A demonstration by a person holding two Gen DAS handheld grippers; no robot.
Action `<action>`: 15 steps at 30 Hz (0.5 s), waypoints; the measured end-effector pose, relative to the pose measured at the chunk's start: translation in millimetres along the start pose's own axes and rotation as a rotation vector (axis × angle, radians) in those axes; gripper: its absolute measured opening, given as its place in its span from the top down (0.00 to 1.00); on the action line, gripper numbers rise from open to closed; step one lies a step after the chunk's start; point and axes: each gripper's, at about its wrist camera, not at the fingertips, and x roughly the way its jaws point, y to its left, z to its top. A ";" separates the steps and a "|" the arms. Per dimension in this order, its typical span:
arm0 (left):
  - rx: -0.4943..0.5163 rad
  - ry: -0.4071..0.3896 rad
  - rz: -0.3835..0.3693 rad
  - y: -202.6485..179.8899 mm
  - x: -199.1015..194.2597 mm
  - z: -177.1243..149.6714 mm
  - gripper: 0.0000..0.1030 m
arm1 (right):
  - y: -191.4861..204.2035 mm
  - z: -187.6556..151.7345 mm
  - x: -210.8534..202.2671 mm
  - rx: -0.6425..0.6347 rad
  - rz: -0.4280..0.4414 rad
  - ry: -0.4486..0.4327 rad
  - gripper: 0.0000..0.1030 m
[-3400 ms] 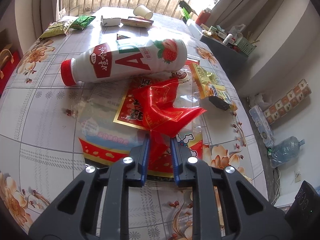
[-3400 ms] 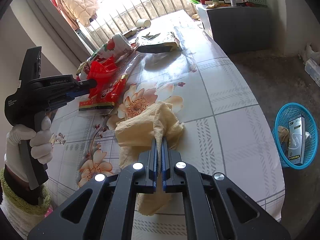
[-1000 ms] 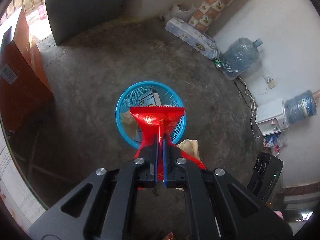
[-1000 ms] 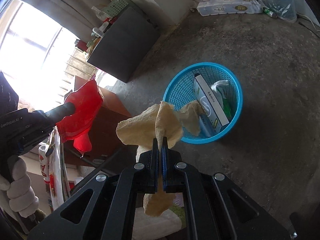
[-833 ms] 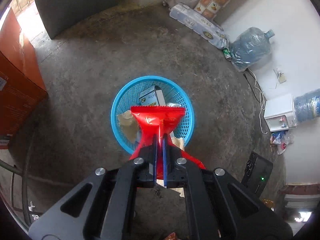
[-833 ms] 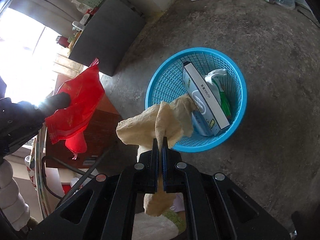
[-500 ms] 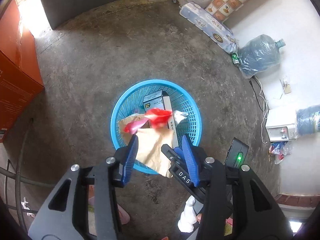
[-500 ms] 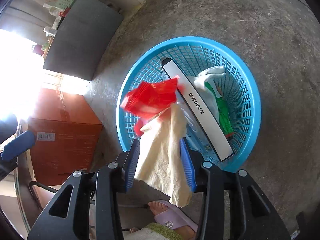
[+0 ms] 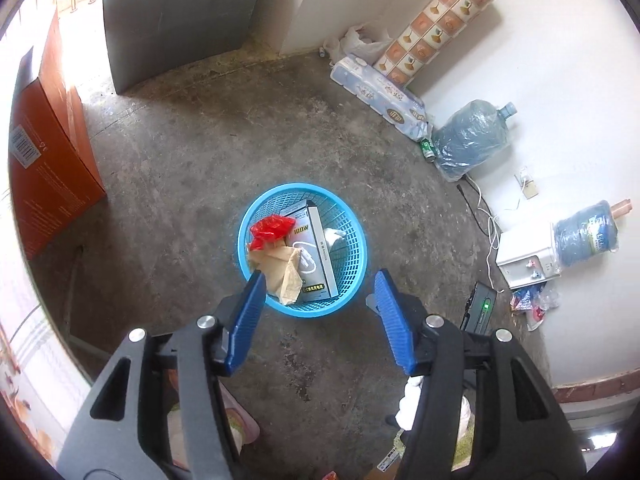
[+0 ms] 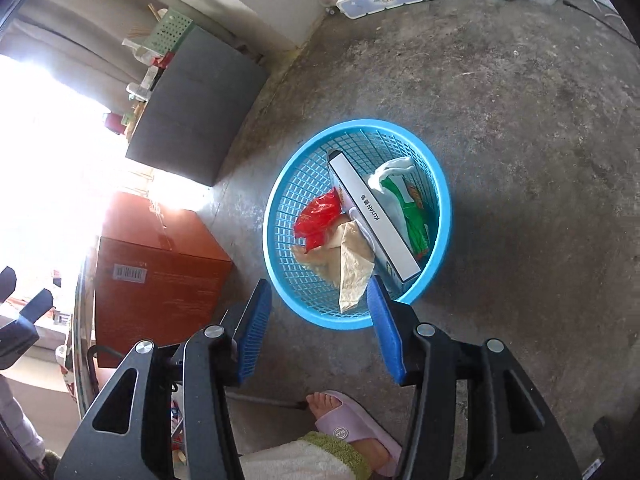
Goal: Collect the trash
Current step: 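Move both open tools back over the table toward the drink bottle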
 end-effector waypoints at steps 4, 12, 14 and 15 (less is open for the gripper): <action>0.011 -0.094 -0.005 14.2 -71.6 -45.0 0.40 | 16.8 -23.7 -40.9 -0.062 0.034 -0.009 0.49; -0.153 -0.344 0.108 86.6 -207.6 -171.1 0.32 | 76.4 -68.6 -100.6 -0.248 0.093 0.022 0.41; -0.225 -0.390 0.142 107.8 -233.5 -203.3 0.31 | 97.8 -77.9 -111.1 -0.300 0.113 0.036 0.39; -0.265 -0.408 0.159 118.8 -246.0 -218.0 0.31 | 109.2 -82.5 -116.0 -0.318 0.132 0.042 0.39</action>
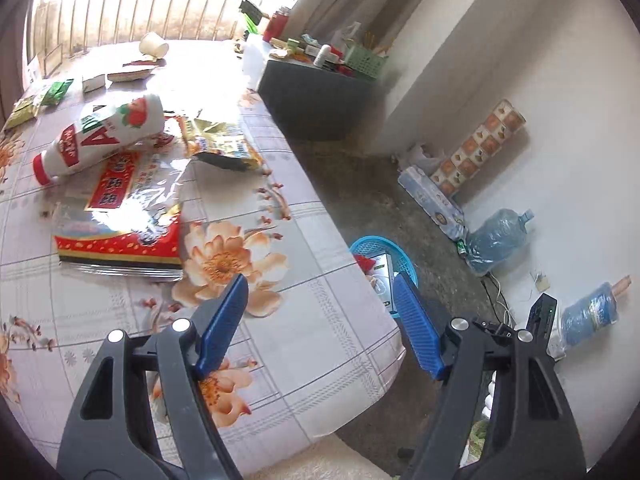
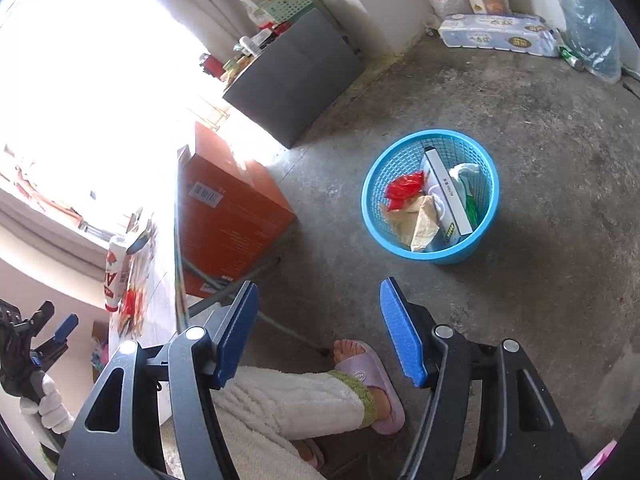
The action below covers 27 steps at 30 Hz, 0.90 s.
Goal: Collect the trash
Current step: 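Move both open tools back over the table toward the drink bottle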
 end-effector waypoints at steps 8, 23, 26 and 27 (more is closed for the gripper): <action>-0.179 -0.222 0.133 90.3 -102.5 -31.2 0.30 | 126.8 -3.1 -1.4 -0.155 0.199 0.051 0.34; -0.146 -0.301 0.268 168.8 -138.6 -26.5 0.25 | 262.1 0.1 122.7 0.022 0.385 0.356 0.34; -0.147 -0.295 0.256 178.0 -128.1 -17.0 0.25 | 266.2 4.5 155.7 0.118 0.378 0.403 0.34; -0.139 -0.291 0.246 179.9 -124.7 -14.1 0.24 | 266.8 6.7 165.2 0.145 0.373 0.409 0.34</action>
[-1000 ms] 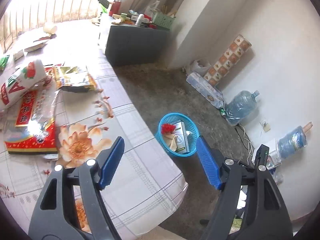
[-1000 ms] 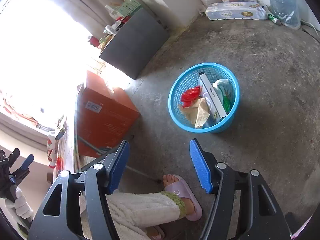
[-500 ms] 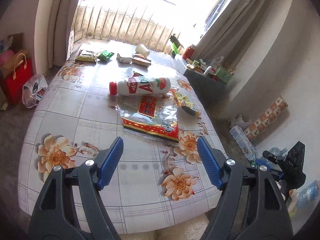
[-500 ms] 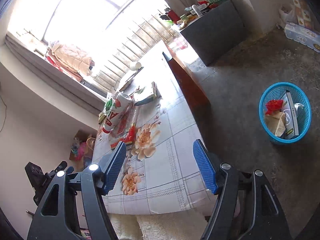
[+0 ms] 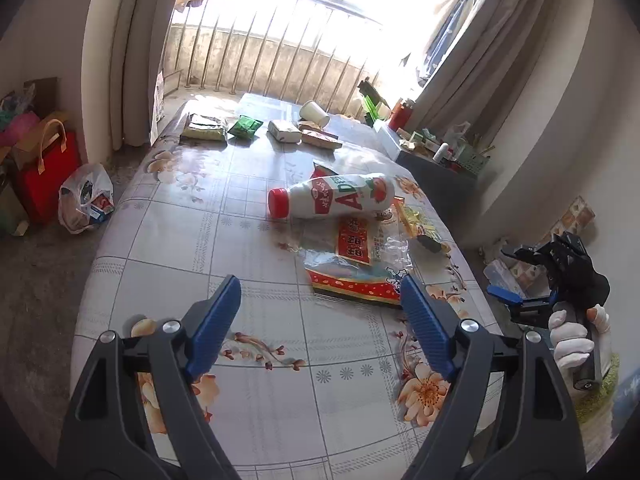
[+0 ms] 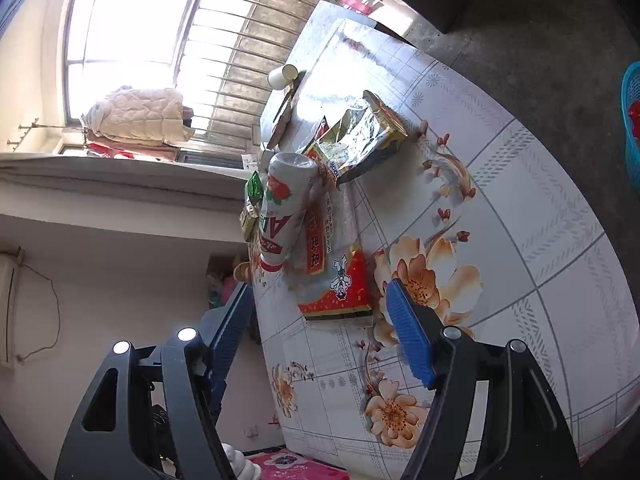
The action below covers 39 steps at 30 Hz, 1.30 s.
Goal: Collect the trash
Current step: 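Move both open tools back over the table toward the drink bottle, then grasp the white AD drink bottle with the left tool while the right tool grasps a yellow wrapper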
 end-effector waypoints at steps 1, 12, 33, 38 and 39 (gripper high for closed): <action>0.011 0.002 -0.007 -0.7 5.0 2.7 0.23 | -1.7 5.9 6.6 0.027 0.002 -0.001 0.34; 0.367 0.059 -0.011 -44.3 99.7 49.9 0.18 | -35.1 58.2 56.9 0.254 0.037 -0.023 0.34; 0.676 0.360 -0.050 -88.2 273.8 99.7 0.17 | -32.8 87.8 97.7 0.326 0.087 -0.044 0.35; 0.685 0.362 -0.034 -87.5 277.6 97.0 0.17 | -38.2 89.9 100.3 0.355 0.058 -0.073 0.52; 0.699 0.366 -0.026 -88.7 277.9 95.9 0.18 | -39.2 90.8 101.9 0.360 0.055 -0.074 0.55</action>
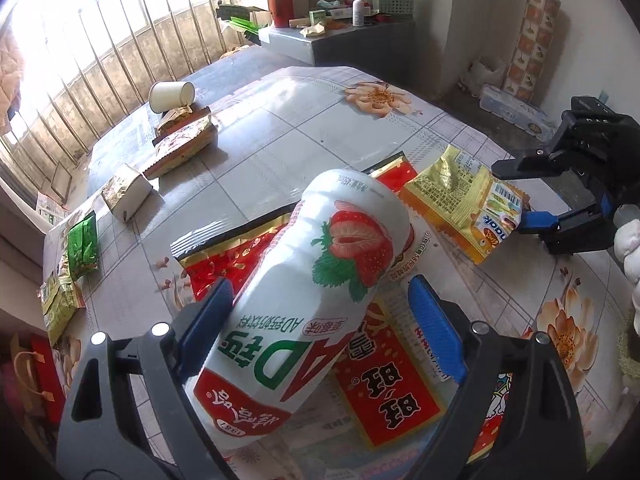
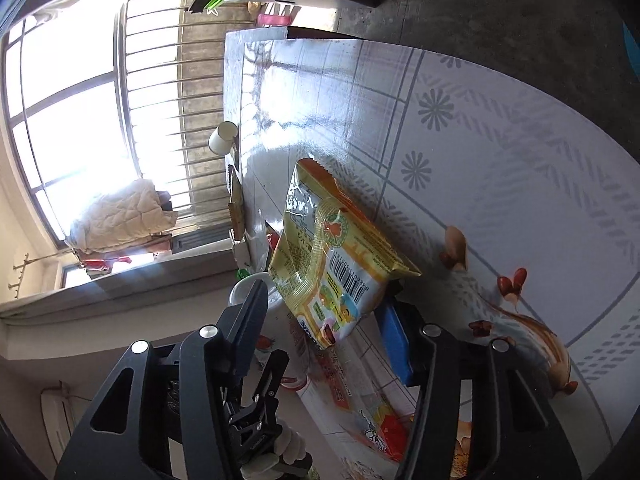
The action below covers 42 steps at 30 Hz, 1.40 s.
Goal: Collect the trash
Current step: 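Grasp the white AD drink bottle with the left tool while the right tool grasps a yellow wrapper, then carry the bottle and wrapper over the blue wastebasket with both tools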
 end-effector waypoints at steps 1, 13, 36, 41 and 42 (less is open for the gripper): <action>0.019 0.009 0.014 -2.2 1.4 -0.2 0.17 | -0.1 0.8 1.7 0.001 -0.002 0.000 0.58; 0.180 0.113 0.208 -18.0 21.5 -1.1 0.34 | -6.7 8.8 8.0 0.008 0.010 0.010 0.87; -0.148 -0.204 0.122 19.0 -112.3 -15.9 0.43 | 12.2 7.6 -37.3 -0.153 0.105 -0.030 0.96; -0.234 -0.274 0.099 32.5 -147.6 -25.6 0.43 | 18.9 4.2 -53.7 -0.200 0.122 -0.044 0.96; -0.249 -0.283 0.095 34.4 -153.2 -28.1 0.43 | 19.7 4.1 -57.0 -0.206 0.124 -0.045 0.96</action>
